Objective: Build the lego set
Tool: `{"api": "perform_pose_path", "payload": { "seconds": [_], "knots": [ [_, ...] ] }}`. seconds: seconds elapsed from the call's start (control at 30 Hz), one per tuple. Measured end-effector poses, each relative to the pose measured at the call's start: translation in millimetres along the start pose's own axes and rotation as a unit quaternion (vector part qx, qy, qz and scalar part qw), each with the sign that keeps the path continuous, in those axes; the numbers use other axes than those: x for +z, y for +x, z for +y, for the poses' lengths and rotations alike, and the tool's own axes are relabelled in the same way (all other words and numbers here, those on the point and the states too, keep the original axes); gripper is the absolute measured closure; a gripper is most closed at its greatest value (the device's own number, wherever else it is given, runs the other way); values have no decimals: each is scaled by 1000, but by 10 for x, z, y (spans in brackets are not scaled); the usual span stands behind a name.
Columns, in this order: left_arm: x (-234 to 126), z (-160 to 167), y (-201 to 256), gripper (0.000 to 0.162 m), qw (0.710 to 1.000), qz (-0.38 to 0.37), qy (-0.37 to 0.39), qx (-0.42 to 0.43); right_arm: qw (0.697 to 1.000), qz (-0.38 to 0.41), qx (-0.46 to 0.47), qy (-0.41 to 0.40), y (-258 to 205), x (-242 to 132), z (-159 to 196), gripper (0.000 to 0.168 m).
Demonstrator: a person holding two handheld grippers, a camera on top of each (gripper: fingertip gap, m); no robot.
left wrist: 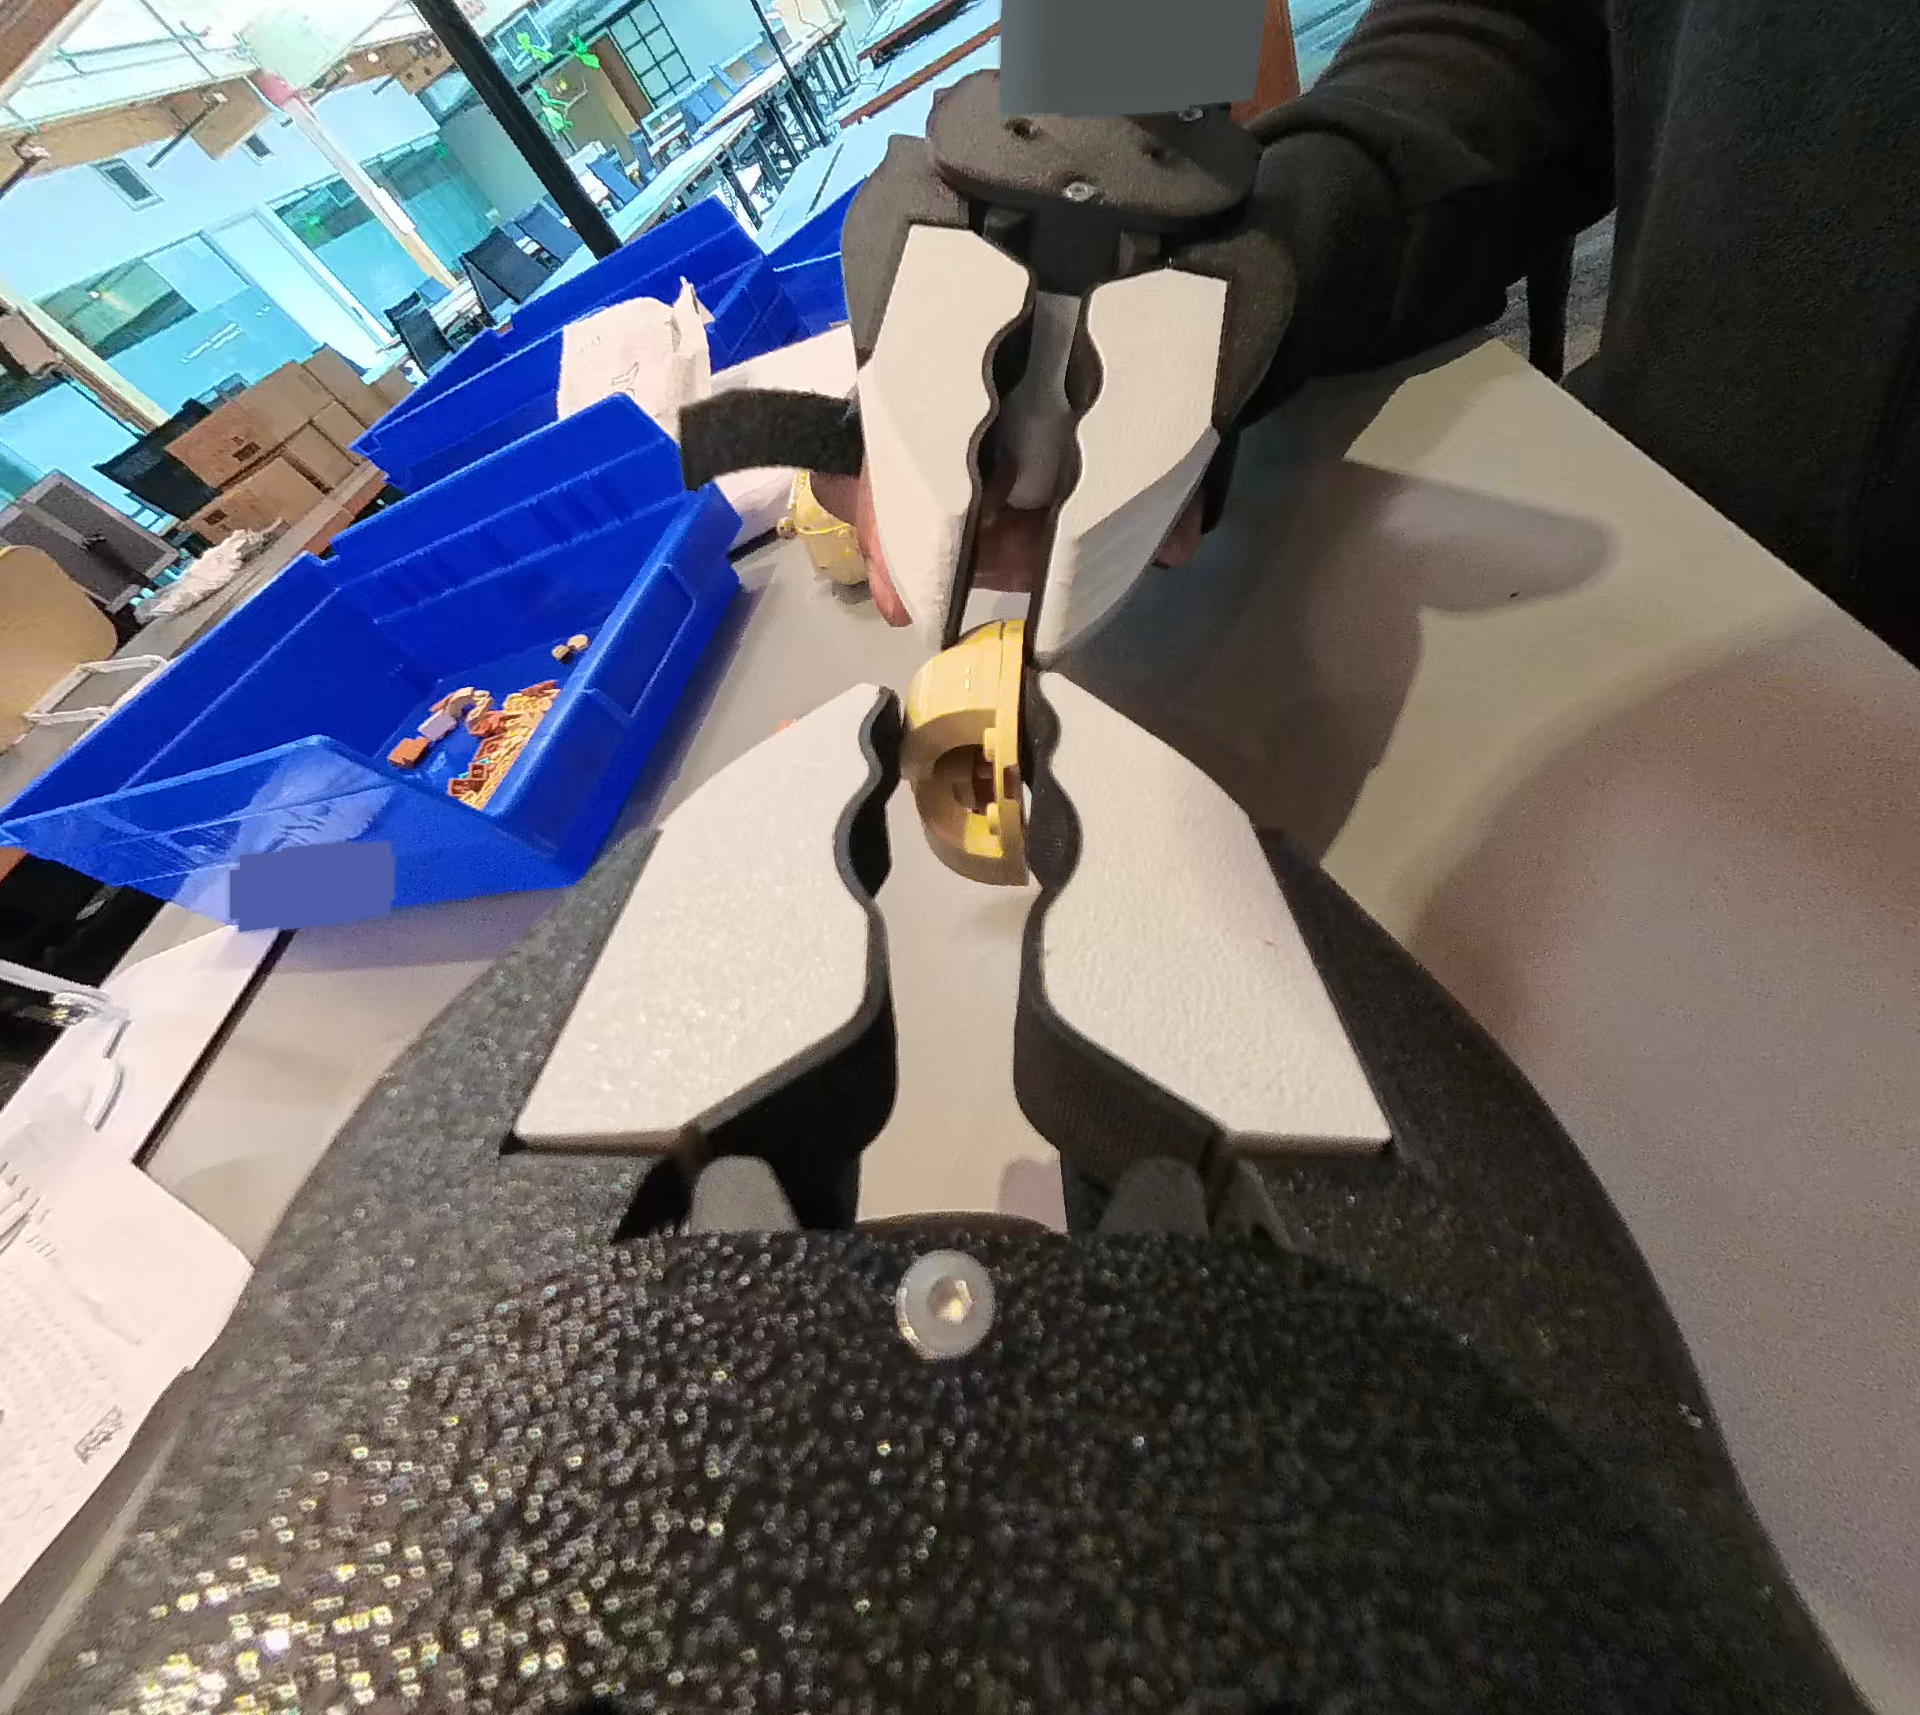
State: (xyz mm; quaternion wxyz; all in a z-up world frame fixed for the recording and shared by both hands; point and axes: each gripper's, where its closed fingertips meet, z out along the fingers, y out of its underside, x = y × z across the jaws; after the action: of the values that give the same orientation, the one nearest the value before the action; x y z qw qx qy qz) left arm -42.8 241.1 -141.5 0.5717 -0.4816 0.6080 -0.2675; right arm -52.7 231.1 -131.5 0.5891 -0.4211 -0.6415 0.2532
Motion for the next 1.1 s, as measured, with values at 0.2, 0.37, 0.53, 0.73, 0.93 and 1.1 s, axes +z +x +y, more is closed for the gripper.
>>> {"api": "perform_pose_path", "payload": {
  "seconds": [0.2,0.37,0.53,0.73,0.93,1.1],
  "knots": [
    [2,-9,6,141,1000,2,5,2,1000,-2,3,4,-1,-5,-13,158],
    [-2,-42,-16,140,1000,-3,11,6,1000,1,23,15,37,-24,-33,152],
    [-28,-73,-27,140,1000,-6,23,5,999,-12,38,-2,34,-20,36,147],
    [-22,-83,9,140,1000,2,23,14,999,-22,33,-7,-12,-5,58,148],
    [-14,-76,37,140,1000,12,23,10,1000,-23,10,-9,-31,-12,63,149],
    [-14,-55,55,140,1000,16,18,14,1000,-24,-2,-20,-48,-5,81,149]
  ]
}}
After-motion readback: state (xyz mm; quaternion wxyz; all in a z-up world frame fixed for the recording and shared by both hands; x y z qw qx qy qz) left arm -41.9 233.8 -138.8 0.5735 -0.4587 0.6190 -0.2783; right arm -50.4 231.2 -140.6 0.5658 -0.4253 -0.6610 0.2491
